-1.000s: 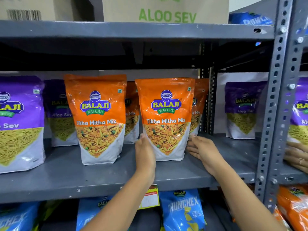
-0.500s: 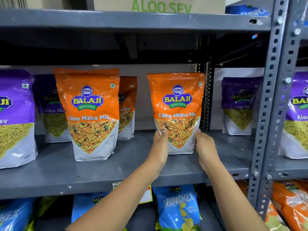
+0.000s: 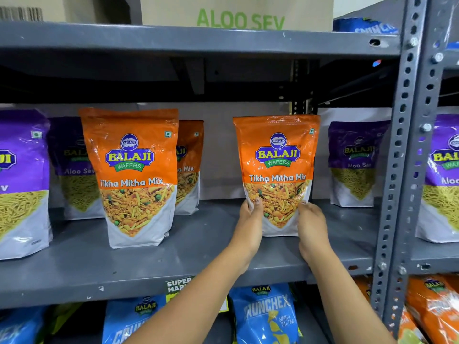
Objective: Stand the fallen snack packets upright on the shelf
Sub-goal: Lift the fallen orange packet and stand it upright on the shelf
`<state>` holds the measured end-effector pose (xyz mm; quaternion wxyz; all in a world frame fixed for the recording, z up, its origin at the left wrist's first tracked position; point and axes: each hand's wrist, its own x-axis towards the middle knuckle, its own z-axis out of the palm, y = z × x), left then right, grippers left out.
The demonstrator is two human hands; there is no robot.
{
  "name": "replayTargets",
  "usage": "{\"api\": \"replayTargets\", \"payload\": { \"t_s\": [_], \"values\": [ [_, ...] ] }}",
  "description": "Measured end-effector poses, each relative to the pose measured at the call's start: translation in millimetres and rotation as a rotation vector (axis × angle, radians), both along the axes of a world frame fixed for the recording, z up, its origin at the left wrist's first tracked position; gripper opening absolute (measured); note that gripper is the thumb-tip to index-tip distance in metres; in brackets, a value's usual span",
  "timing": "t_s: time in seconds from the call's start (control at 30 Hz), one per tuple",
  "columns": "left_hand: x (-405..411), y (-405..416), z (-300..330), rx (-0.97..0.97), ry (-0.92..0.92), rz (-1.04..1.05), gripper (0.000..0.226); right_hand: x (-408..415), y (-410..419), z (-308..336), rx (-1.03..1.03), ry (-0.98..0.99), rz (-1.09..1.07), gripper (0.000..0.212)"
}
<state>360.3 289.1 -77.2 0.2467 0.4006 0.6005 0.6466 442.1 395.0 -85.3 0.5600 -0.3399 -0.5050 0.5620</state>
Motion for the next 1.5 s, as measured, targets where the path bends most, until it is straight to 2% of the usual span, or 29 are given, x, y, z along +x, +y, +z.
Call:
{"api": "replayTargets", "payload": {
  "t_s": [0.1, 0.13, 0.23, 0.43, 0.63, 0.9, 1.0, 1.1, 1.17, 1.27, 1.33, 1.4, 1.43, 1.5],
  "values": [
    [0, -1, -2, 0.004, -0.071, 0.118, 0.061, 1, -2, 1, -0.001, -0.015, -0.007, 0.033],
    [0, -3, -2, 0.011, -0.107, 0.192, 0.058, 2, -2, 2, 0.000, -0.016, -0.011, 0.033],
    [0, -13, 0, 0.095, -0.222, 0.330, 0.032, 1, -1, 1, -0.015, -0.005, -0.028, 0.035],
    [2, -17, 0, 0.058, -0.131, 0.268, 0.027, 2, -3, 1, -0.024, 0.000, -0.058, 0.043],
    [1, -14, -2, -0.006, -0.059, 0.200, 0.037, 2, -3, 2, -0.051, -0.007, -0.075, 0.045],
    [2, -19, 1, -0.048, -0.045, 0.198, 0.039, 2, -3, 1, -0.052, -0.024, -0.060, 0.044],
    [3, -35, 8, 0.012, -0.086, 0.154, 0.038, 9, -9, -1, -0.009, 0.003, -0.205, 0.039],
    [-14, -78, 15, 0.230, -0.006, 0.236, 0.041, 22, -33, 2, 0.259, -0.024, -0.409, 0.032],
    [-45, -111, 19, 0.422, 0.055, 0.363, 0.042, 18, -62, 9, 0.435, -0.024, -0.439, 0.025],
    [-108, -148, 21, 0.591, -0.103, 0.507, 0.045, -15, -99, 15, 0.536, -0.008, -0.237, 0.019],
    [-149, -163, 15, 0.550, -0.167, 0.548, 0.049, -53, -117, 14, 0.402, -0.034, 0.098, 0.020],
    [-175, -173, 6, 0.417, -0.155, 0.517, 0.058, -92, -134, 14, 0.198, -0.150, 0.438, 0.023],
    [-183, -176, 1, 0.368, -0.159, 0.467, 0.053, -108, -140, 13, 0.152, -0.225, 0.556, 0.028],
    [-191, -178, -9, 0.335, -0.195, 0.361, 0.037, -135, -147, 11, 0.145, -0.292, 0.654, 0.029]
  ]
}}
